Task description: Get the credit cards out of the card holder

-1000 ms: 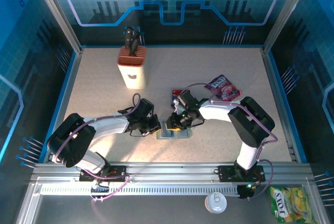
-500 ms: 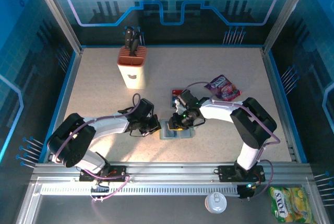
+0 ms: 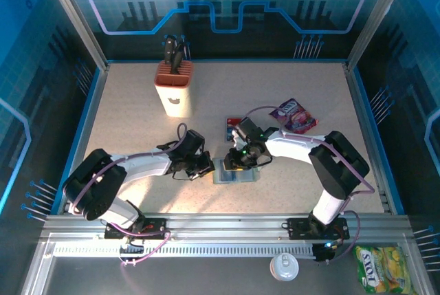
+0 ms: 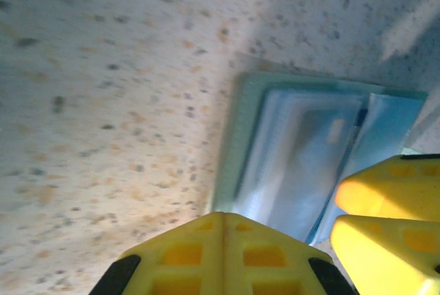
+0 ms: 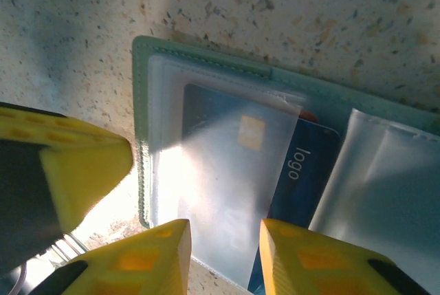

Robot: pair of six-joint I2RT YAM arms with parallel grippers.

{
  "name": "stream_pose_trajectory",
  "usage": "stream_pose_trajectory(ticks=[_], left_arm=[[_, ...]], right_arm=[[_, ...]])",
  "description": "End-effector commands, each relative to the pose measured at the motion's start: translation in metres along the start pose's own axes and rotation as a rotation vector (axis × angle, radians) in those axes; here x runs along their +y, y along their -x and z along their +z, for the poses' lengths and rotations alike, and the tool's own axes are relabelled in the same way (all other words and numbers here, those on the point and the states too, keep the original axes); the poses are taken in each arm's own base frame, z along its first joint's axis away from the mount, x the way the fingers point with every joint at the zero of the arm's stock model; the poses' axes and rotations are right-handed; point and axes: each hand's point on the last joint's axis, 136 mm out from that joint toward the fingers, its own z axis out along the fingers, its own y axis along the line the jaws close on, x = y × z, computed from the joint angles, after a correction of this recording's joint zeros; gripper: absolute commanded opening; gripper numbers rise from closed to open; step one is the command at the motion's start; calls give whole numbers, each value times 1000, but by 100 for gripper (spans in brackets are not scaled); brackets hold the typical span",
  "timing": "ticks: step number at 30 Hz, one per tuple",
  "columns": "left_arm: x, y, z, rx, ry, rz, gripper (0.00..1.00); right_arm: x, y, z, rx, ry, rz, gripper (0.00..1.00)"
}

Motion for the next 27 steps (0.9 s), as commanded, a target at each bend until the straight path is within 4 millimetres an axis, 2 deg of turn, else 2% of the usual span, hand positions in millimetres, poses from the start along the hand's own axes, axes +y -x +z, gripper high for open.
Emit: stream_pose_trajectory(ticks=[1, 5, 8, 19, 27], left_arm=[[-21, -5, 7, 35, -45, 24, 3], [-24, -9, 15, 51, -36, 30, 2], [-18, -9, 17, 51, -7, 24, 2], [11, -8, 13, 32, 123, 48, 0], [13, -7, 12, 29, 130, 53, 0]], right_arm=[[10, 1, -9, -14, 3, -26, 33], [8, -1, -9, -11, -3, -24, 33], [7, -3, -8, -6, -5, -23, 33], [4, -3, -1, 15, -9, -8, 33], [9, -4, 7, 35, 35, 4, 33]])
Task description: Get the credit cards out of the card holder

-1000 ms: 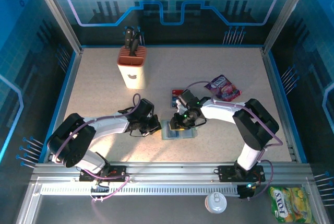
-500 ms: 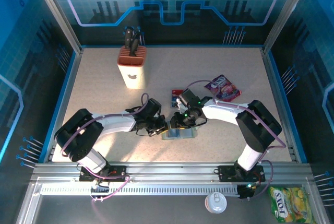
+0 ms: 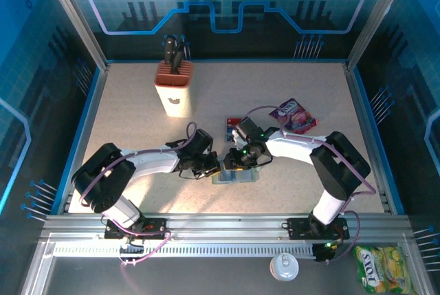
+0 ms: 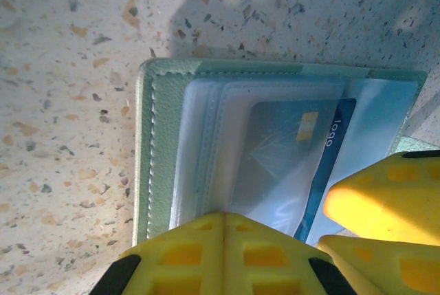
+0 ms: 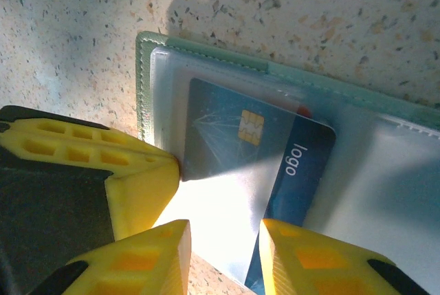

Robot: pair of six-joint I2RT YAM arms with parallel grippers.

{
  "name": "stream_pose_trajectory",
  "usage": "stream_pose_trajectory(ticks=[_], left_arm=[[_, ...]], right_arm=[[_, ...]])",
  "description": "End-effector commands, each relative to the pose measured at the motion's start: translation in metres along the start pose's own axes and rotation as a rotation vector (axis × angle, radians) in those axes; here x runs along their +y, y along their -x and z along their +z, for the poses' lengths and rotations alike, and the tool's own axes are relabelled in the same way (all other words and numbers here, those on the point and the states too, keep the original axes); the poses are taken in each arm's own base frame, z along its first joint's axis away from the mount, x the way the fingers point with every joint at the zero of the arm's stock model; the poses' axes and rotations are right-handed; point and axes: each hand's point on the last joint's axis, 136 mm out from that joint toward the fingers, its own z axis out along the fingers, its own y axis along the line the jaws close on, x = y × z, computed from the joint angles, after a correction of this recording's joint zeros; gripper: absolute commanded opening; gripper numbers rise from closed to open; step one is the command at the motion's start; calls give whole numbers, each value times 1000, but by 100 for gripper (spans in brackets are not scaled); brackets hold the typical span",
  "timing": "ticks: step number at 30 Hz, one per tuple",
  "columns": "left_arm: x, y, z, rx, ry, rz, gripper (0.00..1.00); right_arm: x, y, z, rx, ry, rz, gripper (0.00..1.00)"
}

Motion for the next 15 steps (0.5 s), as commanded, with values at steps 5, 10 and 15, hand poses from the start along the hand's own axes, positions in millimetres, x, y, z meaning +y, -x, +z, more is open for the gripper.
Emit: stream_pose_trajectory(ticks=[5, 10, 15], left_arm=[[24, -2, -2, 1, 102, -8, 0], [26, -3, -3, -1, 104, -11, 0], [26, -3, -4, -3, 101, -11, 0]], right_arm=[[1, -5, 13, 39, 15, 10, 33], [-7, -5, 12, 38, -30, 10, 32], [-11, -5, 8, 27, -66, 0, 32]])
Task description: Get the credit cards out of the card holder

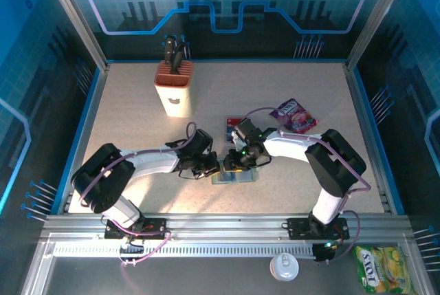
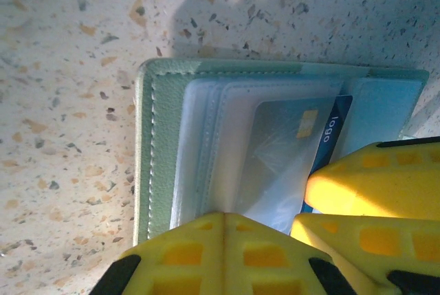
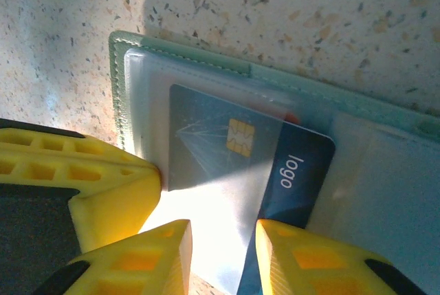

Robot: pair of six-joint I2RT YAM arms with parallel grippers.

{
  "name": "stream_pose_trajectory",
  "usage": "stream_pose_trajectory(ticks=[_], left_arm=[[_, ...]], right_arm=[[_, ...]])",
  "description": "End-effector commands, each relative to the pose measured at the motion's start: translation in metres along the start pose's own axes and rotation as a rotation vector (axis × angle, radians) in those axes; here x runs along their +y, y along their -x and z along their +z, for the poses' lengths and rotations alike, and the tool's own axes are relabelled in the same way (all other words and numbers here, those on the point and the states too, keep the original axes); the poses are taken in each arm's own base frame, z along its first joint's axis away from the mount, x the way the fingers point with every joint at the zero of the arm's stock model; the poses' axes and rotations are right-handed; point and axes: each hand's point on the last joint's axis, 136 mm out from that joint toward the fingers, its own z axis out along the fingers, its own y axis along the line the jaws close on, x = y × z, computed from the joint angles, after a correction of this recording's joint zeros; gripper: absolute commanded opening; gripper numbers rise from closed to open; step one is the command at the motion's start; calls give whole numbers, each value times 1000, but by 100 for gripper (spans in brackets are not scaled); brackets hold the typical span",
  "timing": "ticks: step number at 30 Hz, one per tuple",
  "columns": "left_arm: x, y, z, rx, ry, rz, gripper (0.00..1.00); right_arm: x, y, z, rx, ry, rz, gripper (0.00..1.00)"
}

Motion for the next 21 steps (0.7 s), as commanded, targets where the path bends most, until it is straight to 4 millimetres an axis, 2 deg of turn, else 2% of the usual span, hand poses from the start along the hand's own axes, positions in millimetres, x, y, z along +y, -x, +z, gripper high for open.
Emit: stream_pose_trajectory(ticks=[1, 11, 21], left_arm=[[25, -2, -3, -2, 94, -11, 0], [21, -1, -5, -7, 85, -7, 0], [-2, 5, -15, -23, 27, 20, 1]], right_arm=[[-4, -4, -2, 8, -51, -12, 32], [2, -2, -8, -3, -36, -26, 32], [15, 1, -19, -35, 12, -43, 32]])
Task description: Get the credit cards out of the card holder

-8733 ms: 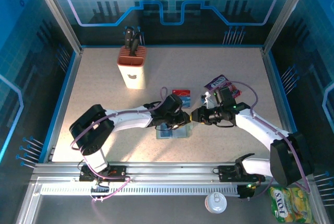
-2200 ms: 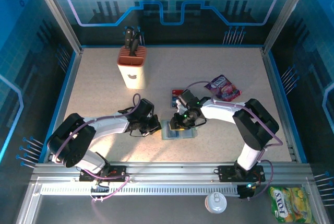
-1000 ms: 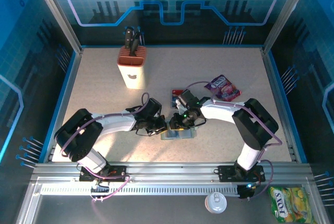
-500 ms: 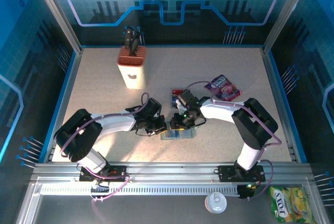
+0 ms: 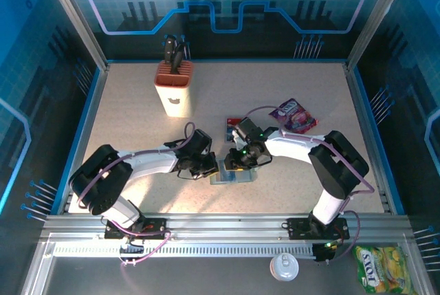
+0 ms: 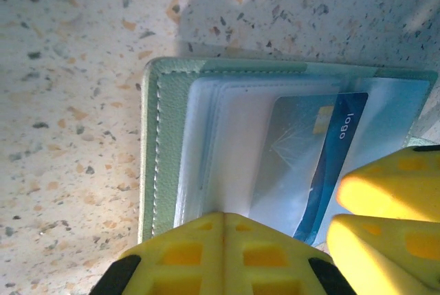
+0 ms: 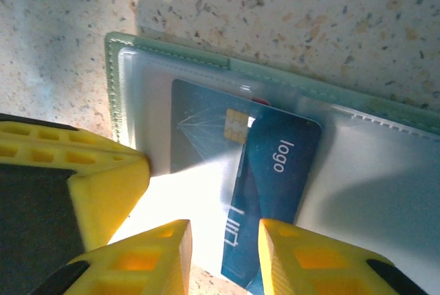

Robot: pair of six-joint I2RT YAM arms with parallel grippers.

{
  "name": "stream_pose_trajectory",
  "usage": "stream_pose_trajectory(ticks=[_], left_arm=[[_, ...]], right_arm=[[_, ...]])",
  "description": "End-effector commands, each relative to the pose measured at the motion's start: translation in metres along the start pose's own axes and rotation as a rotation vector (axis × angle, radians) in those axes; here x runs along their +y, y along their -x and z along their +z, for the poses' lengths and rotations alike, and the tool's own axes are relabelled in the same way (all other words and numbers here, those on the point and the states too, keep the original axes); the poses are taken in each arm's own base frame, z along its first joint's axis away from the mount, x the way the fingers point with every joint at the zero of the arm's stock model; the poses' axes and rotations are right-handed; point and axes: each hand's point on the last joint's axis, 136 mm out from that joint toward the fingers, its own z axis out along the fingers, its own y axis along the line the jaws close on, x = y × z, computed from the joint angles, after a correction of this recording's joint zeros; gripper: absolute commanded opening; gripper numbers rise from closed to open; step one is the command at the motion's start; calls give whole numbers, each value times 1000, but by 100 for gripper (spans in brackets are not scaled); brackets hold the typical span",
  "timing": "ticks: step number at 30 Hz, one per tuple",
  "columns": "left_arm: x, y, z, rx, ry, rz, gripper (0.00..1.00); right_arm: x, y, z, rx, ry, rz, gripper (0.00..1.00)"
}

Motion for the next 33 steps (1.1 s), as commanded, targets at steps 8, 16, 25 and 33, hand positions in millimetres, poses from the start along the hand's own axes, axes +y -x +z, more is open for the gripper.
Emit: stream_pose_trajectory(ticks=[8, 16, 25, 33], left_arm=[[-18, 3, -8, -7, -21, 38, 1], [-17, 1, 0, 14, -16, 35, 0], [-12, -2, 7, 30, -11, 28, 0], [-5, -3, 7, 36, 25, 24, 0]], right_arm=[[5, 1, -14, -26, 23, -16, 33], [0, 1, -12, -24, 22, -5, 33], [-7, -1, -5, -5, 27, 15, 33], [-11, -2, 2, 10, 42, 32, 33]])
